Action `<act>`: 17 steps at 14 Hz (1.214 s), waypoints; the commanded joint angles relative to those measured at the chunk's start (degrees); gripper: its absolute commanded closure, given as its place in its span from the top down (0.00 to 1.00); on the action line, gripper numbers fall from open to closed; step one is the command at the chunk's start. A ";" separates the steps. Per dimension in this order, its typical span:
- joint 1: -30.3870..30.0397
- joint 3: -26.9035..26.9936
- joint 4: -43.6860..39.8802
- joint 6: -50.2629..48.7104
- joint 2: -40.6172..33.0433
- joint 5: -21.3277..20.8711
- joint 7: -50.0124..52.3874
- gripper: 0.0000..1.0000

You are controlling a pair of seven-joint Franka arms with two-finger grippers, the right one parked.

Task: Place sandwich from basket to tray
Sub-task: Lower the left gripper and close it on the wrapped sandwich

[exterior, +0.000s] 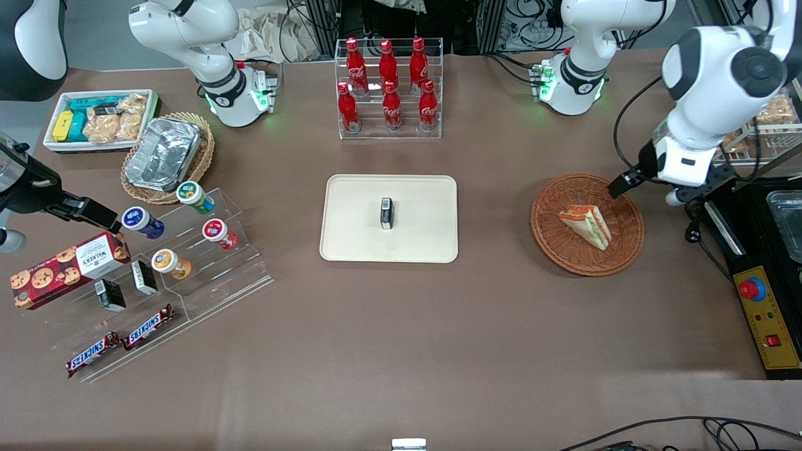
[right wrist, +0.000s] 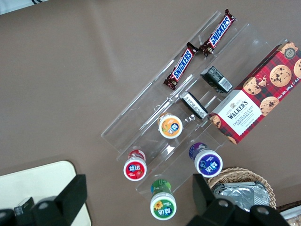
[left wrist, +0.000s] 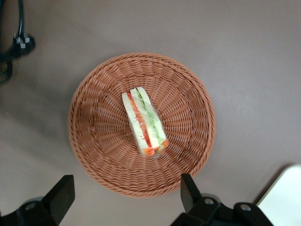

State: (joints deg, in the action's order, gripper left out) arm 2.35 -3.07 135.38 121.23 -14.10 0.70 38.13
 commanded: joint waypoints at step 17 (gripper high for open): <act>1.51 -0.10 10.17 28.18 13.74 -3.42 20.76 1.00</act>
State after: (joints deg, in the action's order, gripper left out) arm 3.67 -3.37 145.68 146.83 -2.43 -1.14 56.51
